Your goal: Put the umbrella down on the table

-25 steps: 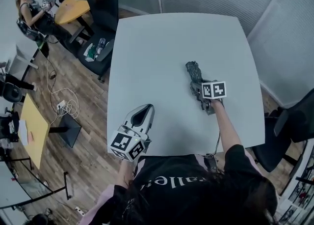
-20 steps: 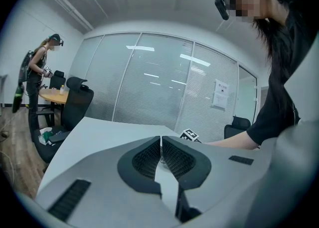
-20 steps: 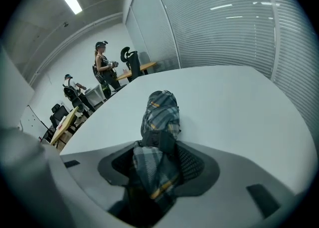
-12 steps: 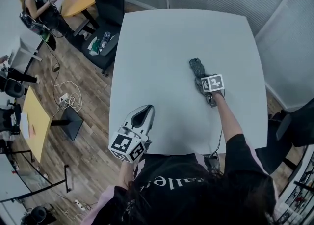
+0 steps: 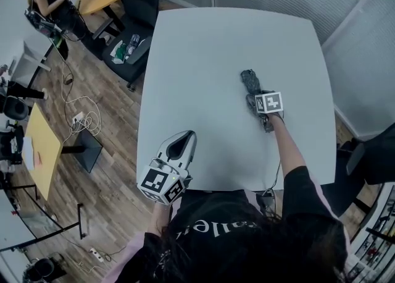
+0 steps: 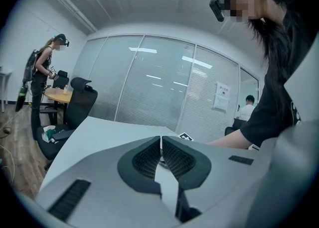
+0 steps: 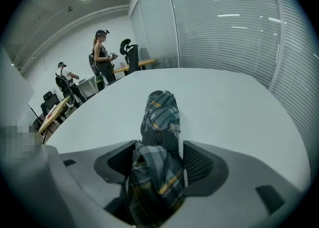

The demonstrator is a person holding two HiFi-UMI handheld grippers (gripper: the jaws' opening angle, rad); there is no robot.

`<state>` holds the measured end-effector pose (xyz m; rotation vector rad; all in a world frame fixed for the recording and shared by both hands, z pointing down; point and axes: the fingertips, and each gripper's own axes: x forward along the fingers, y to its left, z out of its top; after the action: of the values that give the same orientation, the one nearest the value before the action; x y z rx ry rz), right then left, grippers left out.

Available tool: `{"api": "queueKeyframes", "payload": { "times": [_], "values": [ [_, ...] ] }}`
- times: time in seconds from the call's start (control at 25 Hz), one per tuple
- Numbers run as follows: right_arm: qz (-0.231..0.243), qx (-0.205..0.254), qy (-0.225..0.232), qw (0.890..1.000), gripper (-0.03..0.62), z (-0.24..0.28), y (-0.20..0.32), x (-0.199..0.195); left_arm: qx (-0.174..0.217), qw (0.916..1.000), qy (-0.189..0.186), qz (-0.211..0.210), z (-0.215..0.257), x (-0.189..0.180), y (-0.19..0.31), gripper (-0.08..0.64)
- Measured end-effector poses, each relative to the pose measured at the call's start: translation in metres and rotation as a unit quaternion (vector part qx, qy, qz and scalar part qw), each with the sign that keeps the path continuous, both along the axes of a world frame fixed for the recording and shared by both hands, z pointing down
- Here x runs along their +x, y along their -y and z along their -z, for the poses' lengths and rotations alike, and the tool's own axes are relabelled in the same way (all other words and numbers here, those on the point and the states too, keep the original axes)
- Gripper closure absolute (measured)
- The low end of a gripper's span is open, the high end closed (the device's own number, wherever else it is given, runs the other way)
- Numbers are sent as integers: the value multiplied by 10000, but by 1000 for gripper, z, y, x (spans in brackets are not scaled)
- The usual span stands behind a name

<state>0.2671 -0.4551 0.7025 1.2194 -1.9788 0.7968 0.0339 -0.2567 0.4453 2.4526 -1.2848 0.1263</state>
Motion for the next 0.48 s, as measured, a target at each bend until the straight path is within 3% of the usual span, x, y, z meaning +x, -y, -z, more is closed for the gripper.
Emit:
{"api": "queueKeyframes", "payload": {
  "times": [0.24, 0.48],
  "values": [
    [-178, 322, 108, 9993, 313, 25, -4, -1, 22, 10000, -56, 24, -1, -11, -9, 532],
    [-349, 824, 554, 9944, 313, 66, -23, -12, 22, 9998, -152, -92, 1, -19, -16, 532]
  ]
}}
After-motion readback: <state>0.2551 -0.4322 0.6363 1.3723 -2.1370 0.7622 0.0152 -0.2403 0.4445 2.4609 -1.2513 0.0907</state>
